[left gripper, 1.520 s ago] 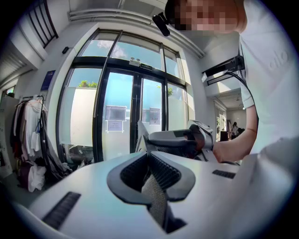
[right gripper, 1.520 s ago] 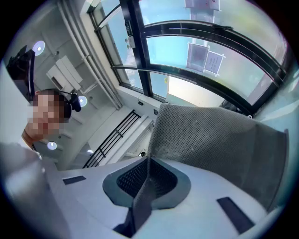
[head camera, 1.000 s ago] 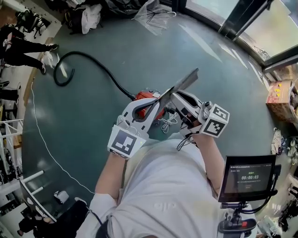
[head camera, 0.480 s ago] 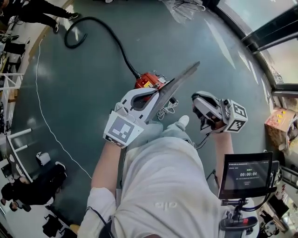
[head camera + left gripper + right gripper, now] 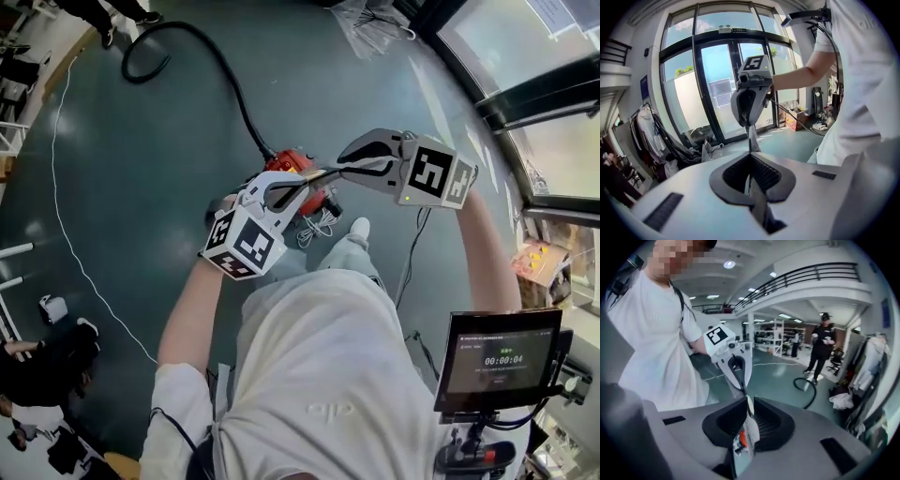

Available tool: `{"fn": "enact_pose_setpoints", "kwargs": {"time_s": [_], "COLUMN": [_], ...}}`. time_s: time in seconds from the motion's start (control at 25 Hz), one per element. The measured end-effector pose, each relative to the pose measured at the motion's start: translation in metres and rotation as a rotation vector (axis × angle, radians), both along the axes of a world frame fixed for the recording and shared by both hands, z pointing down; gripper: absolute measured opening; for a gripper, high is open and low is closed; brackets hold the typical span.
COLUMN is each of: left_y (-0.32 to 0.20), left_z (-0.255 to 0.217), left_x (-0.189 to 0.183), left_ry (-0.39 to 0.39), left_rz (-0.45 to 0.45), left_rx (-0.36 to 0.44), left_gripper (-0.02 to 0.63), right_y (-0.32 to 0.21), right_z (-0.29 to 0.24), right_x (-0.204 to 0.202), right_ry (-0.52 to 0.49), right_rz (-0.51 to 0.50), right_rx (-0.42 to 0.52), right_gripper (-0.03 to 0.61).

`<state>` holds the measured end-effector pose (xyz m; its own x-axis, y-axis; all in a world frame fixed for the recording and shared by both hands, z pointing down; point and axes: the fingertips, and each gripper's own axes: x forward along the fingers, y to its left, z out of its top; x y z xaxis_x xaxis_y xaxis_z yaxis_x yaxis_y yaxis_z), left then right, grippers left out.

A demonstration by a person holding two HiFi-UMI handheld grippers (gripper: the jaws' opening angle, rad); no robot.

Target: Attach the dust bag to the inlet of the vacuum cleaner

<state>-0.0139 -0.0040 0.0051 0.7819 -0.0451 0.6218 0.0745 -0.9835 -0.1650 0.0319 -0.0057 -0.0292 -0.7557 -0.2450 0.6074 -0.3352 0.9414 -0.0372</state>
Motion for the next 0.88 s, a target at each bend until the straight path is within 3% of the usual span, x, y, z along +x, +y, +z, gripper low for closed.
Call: {"fn": "enact_pose_setpoints", "kwargs": {"time_s": [0.12, 0.36, 0.48, 0.6, 0.76, 0.88], "left_y": [-0.009, -0.013, -0.011, -0.008, -0.012, -0.014], "left_z": [-0.006, -0.02, -0.022, -0.025, -0.021, -0.023], "left_x": [-0.015, -0.039, -0.042, -0.041, -0.041, -0.038], "left_ry": [-0.012, -0.056, -0.078, -0.072, -0.087, -0.066], "left_rz": [-0.018, -0.053, -0.055, -0.052, -0.063, -0.057], "left_rx": [0.026, 0.097, 0.122, 0.101, 0.085, 0.057], "left_gripper": [0.011, 0.011, 0.011, 0.011, 0.011, 0.011], "right_y": [-0.006, -0.012, -0.012, -0.016, -0.015, -0.014], "right_z": [0.016, 0.015, 0.008, 0.013, -0.003, 0.003], "right_x": [-0.022, -0.052, -0.06, -0.056, -0.062, -0.058], "right_ry": [0.146, 0.219, 0.204, 0.265, 0.141, 0.172], "right_rz": [-0.17, -0.311, -0.33, -0.335, -0.305, -0.301], "right_rx": [0.006, 0.045, 0.058, 0.087, 0.057, 0.055], "right_gripper": [0.032, 0.032, 0.032, 0.032, 0.032, 0.032]}}
